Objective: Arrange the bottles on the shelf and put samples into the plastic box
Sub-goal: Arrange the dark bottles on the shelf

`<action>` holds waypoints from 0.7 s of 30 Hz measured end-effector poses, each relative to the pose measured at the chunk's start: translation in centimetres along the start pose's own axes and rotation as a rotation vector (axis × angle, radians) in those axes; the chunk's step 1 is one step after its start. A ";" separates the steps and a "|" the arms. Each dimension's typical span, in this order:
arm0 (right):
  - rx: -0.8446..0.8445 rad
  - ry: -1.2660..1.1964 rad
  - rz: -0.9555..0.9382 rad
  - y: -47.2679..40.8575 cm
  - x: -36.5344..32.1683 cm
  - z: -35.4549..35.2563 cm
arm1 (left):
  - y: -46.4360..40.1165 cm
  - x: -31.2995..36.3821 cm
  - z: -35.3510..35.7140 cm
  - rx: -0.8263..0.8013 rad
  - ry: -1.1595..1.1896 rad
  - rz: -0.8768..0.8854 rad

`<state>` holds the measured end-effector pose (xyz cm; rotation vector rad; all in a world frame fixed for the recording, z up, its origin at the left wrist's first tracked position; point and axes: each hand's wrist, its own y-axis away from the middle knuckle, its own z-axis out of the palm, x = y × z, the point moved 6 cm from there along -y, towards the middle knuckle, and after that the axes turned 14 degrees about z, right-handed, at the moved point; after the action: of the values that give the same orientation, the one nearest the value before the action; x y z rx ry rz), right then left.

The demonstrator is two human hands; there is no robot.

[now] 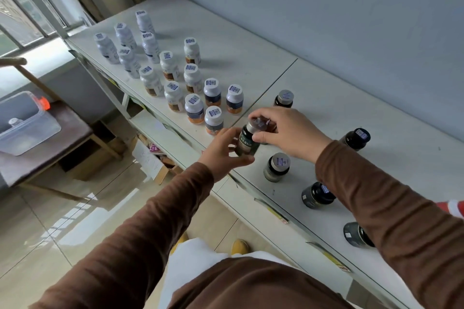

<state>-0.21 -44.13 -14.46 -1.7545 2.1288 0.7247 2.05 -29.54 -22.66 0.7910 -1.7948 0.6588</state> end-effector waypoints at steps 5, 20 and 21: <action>0.007 0.186 -0.039 -0.4 -0.1 2.5 | 0.3 -0.3 -2.7 -0.044 -0.499 0.067; -0.056 0.120 0.030 -1.5 1.0 2.3 | -0.7 2.4 -3.8 -0.027 -0.801 0.185; -0.008 0.068 0.050 -1.7 1.4 0.6 | -1.1 3.0 -3.9 -0.015 -0.801 0.207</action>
<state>1.03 -45.19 -16.02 -1.7593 2.2248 0.6976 4.35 -27.99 -18.50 0.9431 -2.6298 0.4839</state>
